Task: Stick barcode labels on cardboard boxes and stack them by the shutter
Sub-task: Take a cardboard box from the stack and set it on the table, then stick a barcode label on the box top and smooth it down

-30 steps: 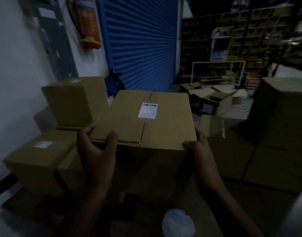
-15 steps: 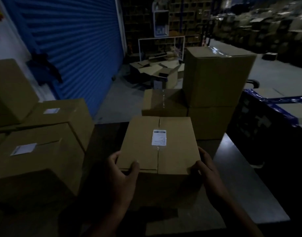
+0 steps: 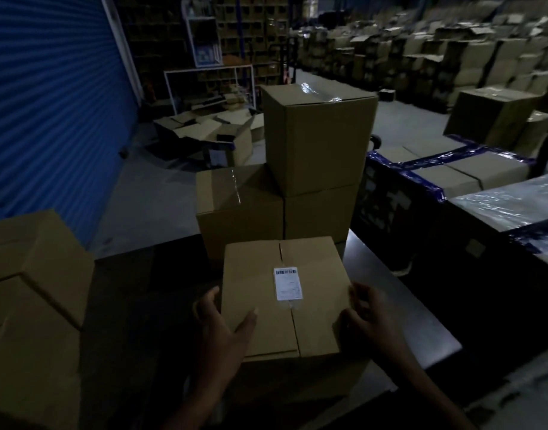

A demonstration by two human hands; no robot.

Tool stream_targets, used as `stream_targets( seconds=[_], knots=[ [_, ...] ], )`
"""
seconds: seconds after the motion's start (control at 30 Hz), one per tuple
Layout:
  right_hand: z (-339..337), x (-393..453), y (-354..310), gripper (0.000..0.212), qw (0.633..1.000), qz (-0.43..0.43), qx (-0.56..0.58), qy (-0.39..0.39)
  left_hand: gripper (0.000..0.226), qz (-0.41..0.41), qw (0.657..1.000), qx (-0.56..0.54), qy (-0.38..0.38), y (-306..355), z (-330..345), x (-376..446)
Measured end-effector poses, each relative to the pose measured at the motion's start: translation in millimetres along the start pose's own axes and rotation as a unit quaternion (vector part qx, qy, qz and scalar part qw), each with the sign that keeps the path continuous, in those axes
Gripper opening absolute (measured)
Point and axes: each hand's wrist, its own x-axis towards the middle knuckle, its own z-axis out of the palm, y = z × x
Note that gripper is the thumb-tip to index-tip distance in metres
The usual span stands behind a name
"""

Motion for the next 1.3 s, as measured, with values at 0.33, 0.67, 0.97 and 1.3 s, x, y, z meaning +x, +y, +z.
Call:
stream_targets(
  seconds=[0.33,0.67,0.97,1.3],
  knots=[
    [27.8,64.7,-47.7,0.041,0.946,-0.140,-0.293,-0.011,0.136,0.024,0.982,0.141,-0.126,29.1,44.2,42.9],
    [2.8,17.2,-16.3,0.019,0.943,-0.029,-0.285,0.167,0.142,0.156,0.941,0.144,-0.265,43.4,77.4,66.0],
    [-1.6,40.4,-24.6,0.024,0.962,-0.050,-0.252,0.095,0.136,0.181,0.925,0.165,-0.289,49.9,85.0,70.5],
    [-3.5,68.1,-20.2,0.019,0.967,-0.052,-0.248,0.032,0.129,0.193,0.920,0.216,-0.265,55.0,90.1,69.2]
  ],
)
